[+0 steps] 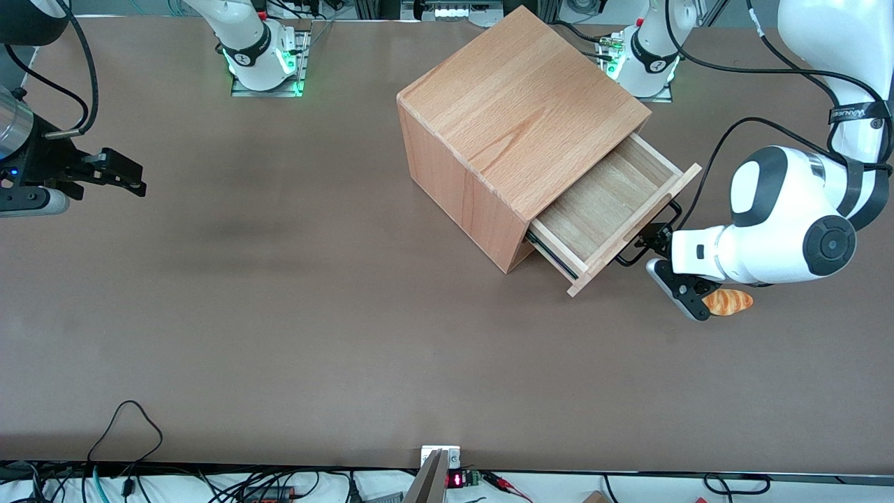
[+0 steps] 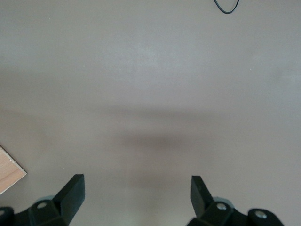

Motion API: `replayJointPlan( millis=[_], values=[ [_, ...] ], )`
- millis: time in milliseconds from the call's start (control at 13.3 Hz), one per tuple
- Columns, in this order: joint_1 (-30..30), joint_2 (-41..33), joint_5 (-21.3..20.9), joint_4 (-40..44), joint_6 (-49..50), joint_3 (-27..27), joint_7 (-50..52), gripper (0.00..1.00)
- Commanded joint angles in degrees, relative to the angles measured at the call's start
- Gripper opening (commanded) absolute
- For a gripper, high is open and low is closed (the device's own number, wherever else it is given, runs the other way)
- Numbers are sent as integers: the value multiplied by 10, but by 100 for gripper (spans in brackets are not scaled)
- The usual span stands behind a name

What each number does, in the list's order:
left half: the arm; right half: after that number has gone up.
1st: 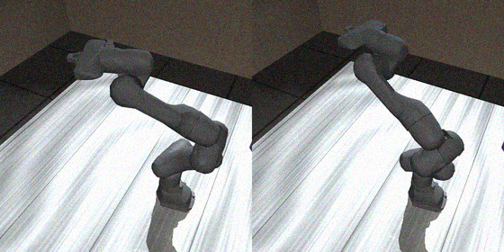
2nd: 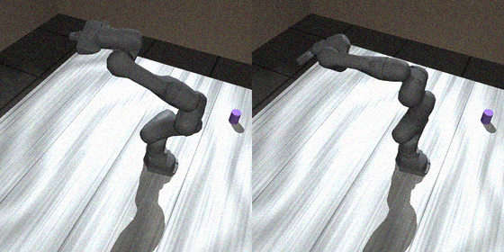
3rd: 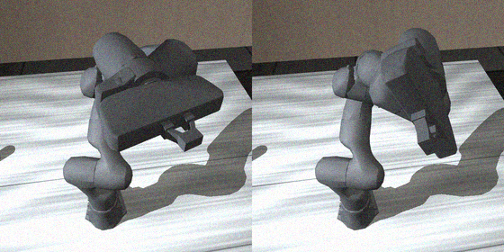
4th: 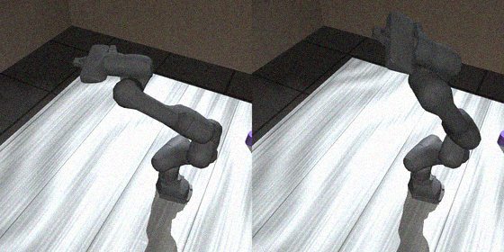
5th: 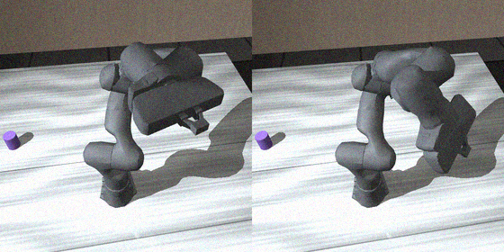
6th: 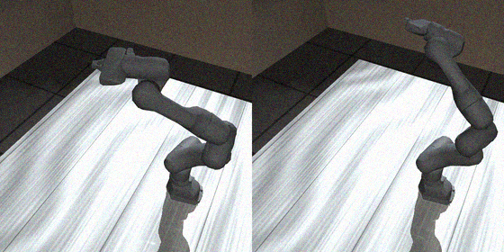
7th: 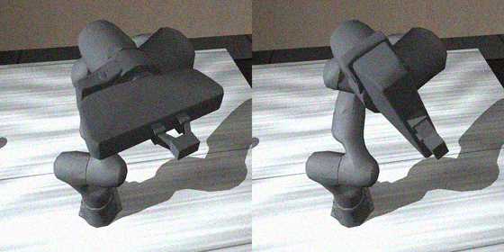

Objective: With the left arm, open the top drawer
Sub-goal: 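Pull the handle outward with the left gripper, sliding the drawer open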

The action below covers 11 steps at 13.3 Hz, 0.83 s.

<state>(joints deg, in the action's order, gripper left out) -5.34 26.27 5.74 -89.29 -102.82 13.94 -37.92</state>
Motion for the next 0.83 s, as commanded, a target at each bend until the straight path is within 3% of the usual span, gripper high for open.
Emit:
replayJointPlan(
  millis=[0, 752],
  values=[
    [0, 11, -44, 11, -42, -17, 17, 100],
    [-3, 46, -52, 61, -57, -39, 18, 100]
  ],
)
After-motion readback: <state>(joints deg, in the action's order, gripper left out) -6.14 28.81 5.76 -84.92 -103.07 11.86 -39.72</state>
